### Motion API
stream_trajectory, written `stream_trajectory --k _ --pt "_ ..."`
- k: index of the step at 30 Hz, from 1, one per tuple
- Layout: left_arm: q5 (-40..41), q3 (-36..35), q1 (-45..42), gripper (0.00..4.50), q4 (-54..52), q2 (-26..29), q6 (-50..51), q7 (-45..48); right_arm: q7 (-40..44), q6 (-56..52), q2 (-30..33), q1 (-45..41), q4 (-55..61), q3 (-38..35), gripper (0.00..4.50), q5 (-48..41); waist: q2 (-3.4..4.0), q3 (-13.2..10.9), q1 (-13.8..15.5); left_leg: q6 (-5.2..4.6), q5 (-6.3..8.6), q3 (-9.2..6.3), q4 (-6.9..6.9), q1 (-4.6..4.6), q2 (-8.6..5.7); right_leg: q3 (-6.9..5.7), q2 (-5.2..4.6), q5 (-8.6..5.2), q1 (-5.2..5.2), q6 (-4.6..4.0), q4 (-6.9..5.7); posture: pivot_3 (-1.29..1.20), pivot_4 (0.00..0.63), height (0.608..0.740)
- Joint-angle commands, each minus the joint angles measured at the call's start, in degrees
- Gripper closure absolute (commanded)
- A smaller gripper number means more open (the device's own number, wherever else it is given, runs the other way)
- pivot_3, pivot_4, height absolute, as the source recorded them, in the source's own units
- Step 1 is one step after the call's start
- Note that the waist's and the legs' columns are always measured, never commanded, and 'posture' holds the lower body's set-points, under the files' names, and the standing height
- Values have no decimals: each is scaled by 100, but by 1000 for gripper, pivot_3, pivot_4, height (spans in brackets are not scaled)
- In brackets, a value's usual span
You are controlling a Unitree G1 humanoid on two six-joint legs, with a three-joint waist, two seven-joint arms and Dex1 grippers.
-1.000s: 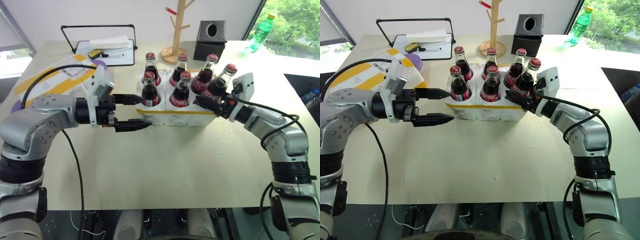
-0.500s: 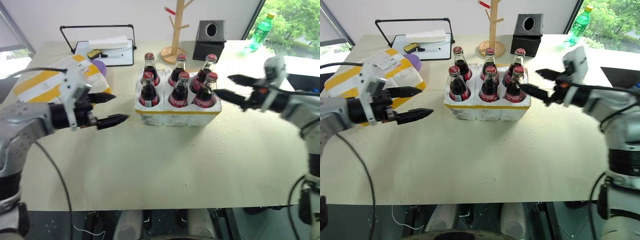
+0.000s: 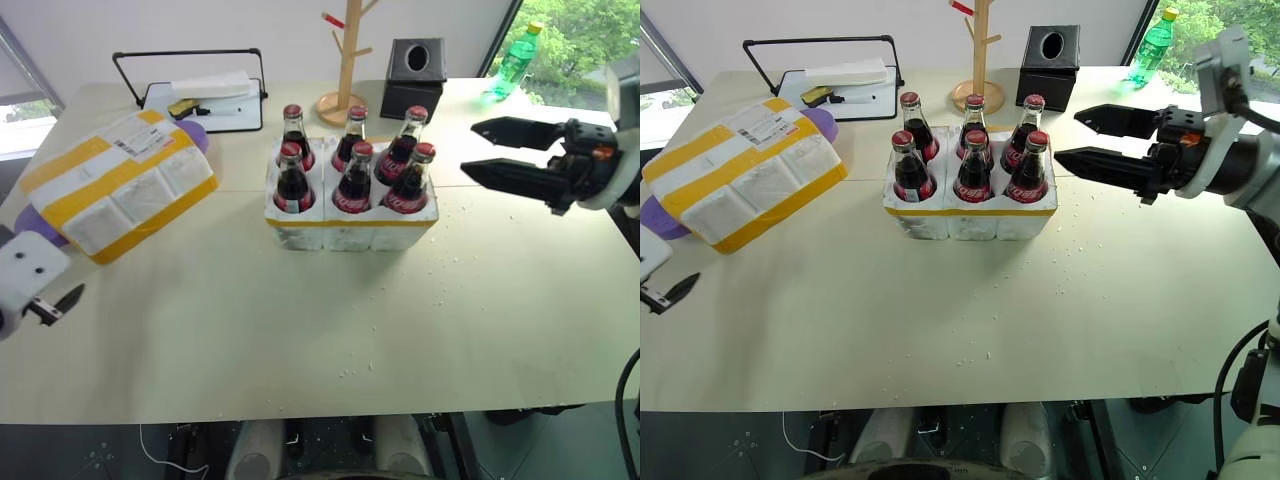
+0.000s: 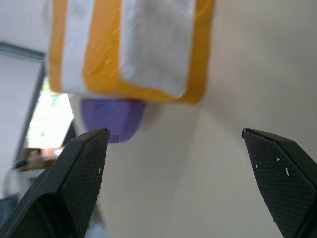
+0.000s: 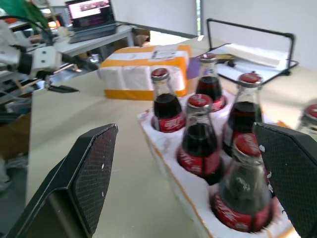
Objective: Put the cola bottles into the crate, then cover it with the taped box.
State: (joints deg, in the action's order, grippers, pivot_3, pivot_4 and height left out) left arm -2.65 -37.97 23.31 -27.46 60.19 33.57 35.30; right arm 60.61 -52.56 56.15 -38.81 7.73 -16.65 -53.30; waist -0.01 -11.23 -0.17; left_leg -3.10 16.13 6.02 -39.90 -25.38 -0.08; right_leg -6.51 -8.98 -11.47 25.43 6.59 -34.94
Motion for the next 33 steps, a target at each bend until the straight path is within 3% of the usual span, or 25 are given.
stream_trajectory --k 1,8,18,25,28,33 --pt "-807 588 -369 0 1129 107 -1085 -717 243 58 -9 -169 335 44 45 -190 5 2 25 -3 2 1 1 0 0 0 -1 2 3 -2 0 0 150 740" --pt "-1342 1658 -1525 0 3306 90 -2502 -1476 528 -70 284 61 892 -157 45 -493 3 2 93 -2 2 10 12 -12 -1 0 -20 17 29 12 -4 0 150 740" --pt "-2061 3188 -3766 0 6032 19 -3969 -2327 -92 -316 385 398 1435 -740 45 -1008 -7 8 92 25 -14 31 15 -11 -11 -27 -55 23 20 10 -18 0 150 740" --pt "-2371 3877 -4629 0 7371 -96 -4584 -2726 -465 -368 463 608 1602 -985 45 -1258 -9 9 87 24 -14 38 17 -5 -11 -38 -56 23 13 10 -23 0 150 740" --pt "-2283 3965 -4789 890 7695 -136 -4733 -2658 -639 -411 507 686 1627 -1105 0 -1384 -9 9 88 23 -14 39 16 -4 -9 -38 -57 23 12 10 -24 0 150 740" --pt "-2263 4013 -4977 3390 7877 -150 -4805 -2678 -749 -348 589 896 1659 -1226 0 -1336 -6 17 97 21 -13 39 15 2 -10 -38 -60 23 4 10 -24 0 150 740"
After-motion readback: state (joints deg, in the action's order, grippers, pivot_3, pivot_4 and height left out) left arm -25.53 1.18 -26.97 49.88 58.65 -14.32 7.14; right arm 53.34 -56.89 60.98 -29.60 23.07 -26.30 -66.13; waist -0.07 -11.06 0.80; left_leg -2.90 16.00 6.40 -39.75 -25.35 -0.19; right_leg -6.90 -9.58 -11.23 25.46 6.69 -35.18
